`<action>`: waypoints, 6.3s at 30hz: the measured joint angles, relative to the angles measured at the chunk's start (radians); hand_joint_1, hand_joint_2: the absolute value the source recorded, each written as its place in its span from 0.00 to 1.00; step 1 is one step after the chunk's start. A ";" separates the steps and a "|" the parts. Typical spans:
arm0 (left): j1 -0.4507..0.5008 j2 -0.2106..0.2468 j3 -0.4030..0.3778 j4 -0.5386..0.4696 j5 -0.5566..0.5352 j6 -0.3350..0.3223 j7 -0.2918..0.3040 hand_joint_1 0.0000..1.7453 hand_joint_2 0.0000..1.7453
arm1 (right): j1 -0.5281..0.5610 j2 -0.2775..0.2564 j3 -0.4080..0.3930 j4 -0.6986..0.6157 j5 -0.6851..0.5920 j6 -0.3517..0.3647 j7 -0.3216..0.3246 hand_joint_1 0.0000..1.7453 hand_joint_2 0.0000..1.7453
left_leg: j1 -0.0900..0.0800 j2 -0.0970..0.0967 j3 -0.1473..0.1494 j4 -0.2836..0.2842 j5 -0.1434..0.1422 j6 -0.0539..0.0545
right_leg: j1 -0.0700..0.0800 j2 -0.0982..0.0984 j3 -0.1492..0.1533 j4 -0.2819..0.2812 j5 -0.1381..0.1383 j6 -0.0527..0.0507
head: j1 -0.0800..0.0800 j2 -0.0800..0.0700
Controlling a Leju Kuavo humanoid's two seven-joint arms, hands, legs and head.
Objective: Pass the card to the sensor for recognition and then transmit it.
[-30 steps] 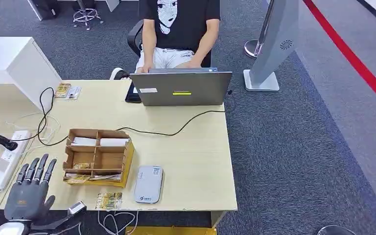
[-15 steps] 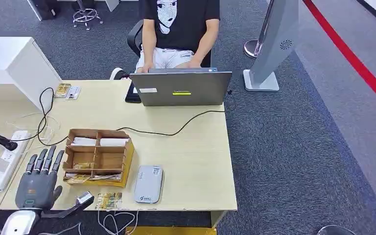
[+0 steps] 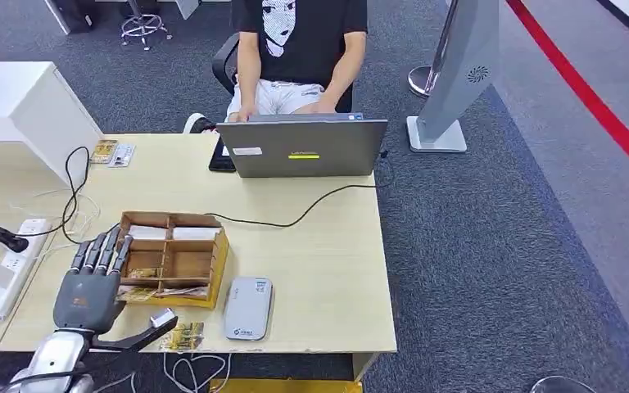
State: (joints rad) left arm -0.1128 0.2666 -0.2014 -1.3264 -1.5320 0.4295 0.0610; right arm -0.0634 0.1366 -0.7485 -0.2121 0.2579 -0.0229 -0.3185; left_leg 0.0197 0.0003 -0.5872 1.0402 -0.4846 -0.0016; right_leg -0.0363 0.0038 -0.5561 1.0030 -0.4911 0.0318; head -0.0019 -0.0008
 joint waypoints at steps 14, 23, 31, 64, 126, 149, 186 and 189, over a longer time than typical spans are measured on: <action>0.010 -0.013 -0.054 0.002 0.000 -0.001 -0.031 0.00 1.00 | 0.000 0.000 -0.024 0.000 0.012 0.000 0.000 0.00 1.00 | 0.000 0.000 0.000 0.000 0.000 0.000 | 0.000 0.000 0.000 0.000 0.000 0.000 | 0.000 0.000; 0.016 -0.018 -0.098 0.002 0.000 -0.001 0.001 0.00 1.00 | 0.000 0.000 -0.038 0.000 0.014 0.000 0.000 0.00 1.00 | 0.000 0.000 0.000 0.000 0.000 0.000 | 0.000 0.000 0.000 0.000 0.000 0.000 | 0.000 0.000; 0.018 -0.018 -0.111 0.001 0.000 -0.012 -0.004 0.00 1.00 | 0.000 0.000 -0.050 0.000 0.018 -0.001 0.002 0.00 1.00 | 0.000 0.000 0.000 0.000 0.000 0.000 | 0.000 0.000 0.000 0.000 0.000 0.000 | 0.000 0.000; 0.058 -0.020 -0.054 -0.049 0.000 -0.033 -0.042 1.00 1.00 | 0.000 0.006 -0.076 -0.001 0.054 -0.012 0.003 0.00 1.00 | 0.000 0.000 0.000 0.000 0.000 0.000 | 0.000 0.000 0.000 0.000 0.000 0.000 | 0.000 0.000; -0.466 0.031 0.236 0.115 0.000 -0.148 -0.191 1.00 1.00 | -0.017 0.010 -0.140 -0.003 0.271 0.035 0.021 0.00 1.00 | 0.001 0.000 -0.002 0.000 0.006 -0.003 | 0.001 0.000 -0.002 0.002 0.004 -0.003 | -0.001 0.000; 0.017 -0.229 0.295 -0.399 0.162 0.094 -0.354 0.00 1.00 | -0.017 0.014 -0.222 -0.003 0.239 -0.033 0.043 0.00 1.00 | -0.001 0.003 -0.002 0.000 0.001 0.000 | 0.000 0.003 -0.002 0.000 0.002 -0.001 | 0.000 0.000; 0.151 -0.531 1.104 0.556 1.244 -0.592 -0.725 0.00 1.00 | -0.012 0.042 -0.306 -0.003 0.431 -0.225 0.338 0.00 1.00 | -0.001 -0.001 0.005 -0.001 -0.004 0.001 | -0.001 0.000 0.006 -0.001 -0.003 0.002 | 0.000 0.000; 0.117 -0.505 1.167 0.720 1.234 -0.532 -0.655 0.47 1.00 | -0.010 0.047 -0.290 -0.003 0.456 -0.216 0.377 0.05 1.00 | -0.001 -0.001 0.005 -0.001 -0.004 0.001 | -0.001 -0.001 0.006 -0.001 -0.003 0.002 | -0.001 0.000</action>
State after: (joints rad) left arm 0.0038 -0.2381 0.9658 -0.6068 -0.2982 -0.1024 -0.5938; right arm -0.0730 0.1835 -1.0388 -0.2148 0.7137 -0.2384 0.0583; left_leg 0.0185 -0.0008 -0.5826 1.0396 -0.4887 -0.0010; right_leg -0.0374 0.0032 -0.5502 1.0017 -0.4942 0.0342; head -0.0027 -0.0008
